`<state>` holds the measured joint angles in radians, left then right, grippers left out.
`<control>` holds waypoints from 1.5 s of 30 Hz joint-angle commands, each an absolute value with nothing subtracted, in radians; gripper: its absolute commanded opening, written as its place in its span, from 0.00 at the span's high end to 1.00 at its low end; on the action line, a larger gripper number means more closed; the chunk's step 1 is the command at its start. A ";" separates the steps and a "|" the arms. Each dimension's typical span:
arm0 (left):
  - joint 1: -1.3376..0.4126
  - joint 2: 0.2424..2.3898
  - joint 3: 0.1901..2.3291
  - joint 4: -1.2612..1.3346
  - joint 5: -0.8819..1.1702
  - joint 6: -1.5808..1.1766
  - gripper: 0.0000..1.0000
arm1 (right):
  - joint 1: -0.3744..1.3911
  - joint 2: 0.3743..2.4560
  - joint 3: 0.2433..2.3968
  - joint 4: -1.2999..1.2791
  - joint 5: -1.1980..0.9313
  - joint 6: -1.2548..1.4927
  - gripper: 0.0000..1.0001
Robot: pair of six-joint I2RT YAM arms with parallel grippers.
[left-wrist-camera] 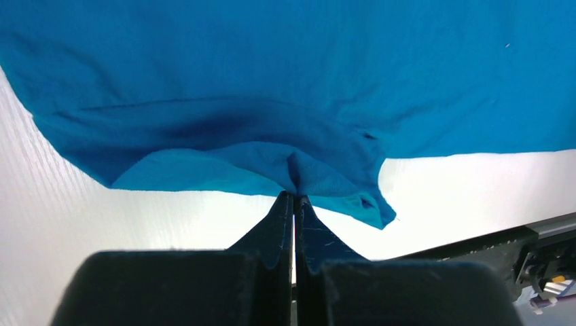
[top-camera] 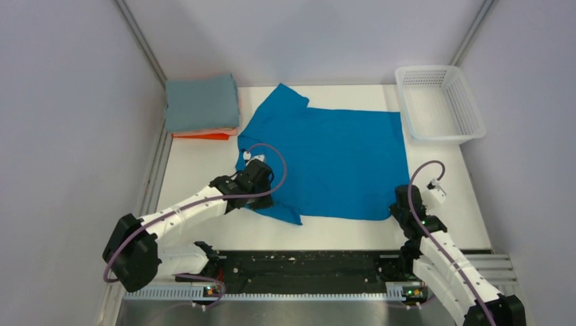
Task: Fold and stack the t-shirts
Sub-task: Grab the side of the flattened tshirt closest away from the robot with both arms, then fold the flattened tshirt in 1/3 of the way
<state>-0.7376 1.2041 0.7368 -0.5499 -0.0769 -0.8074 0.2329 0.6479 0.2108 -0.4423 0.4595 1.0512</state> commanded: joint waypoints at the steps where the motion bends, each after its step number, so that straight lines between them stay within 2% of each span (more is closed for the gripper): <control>1: -0.707 1.214 0.808 -0.463 -0.101 -0.766 1.00 | 0.229 0.656 0.277 -0.409 0.484 0.980 1.00; 15: -0.553 1.389 1.038 -0.385 -0.166 -0.644 1.00 | 0.215 0.932 0.502 -0.242 0.525 0.817 1.00; 25: -0.474 1.478 1.149 -0.325 -0.166 -0.541 1.00 | 0.137 1.133 0.632 -0.143 0.459 0.747 1.00; 39: -0.388 1.653 1.314 -0.304 -0.206 -0.461 1.00 | 0.093 1.398 0.807 -0.128 0.420 0.699 1.00; 45: -0.348 1.782 1.407 -0.280 -0.210 -0.438 1.00 | 0.083 1.537 0.915 -0.140 0.454 0.691 0.91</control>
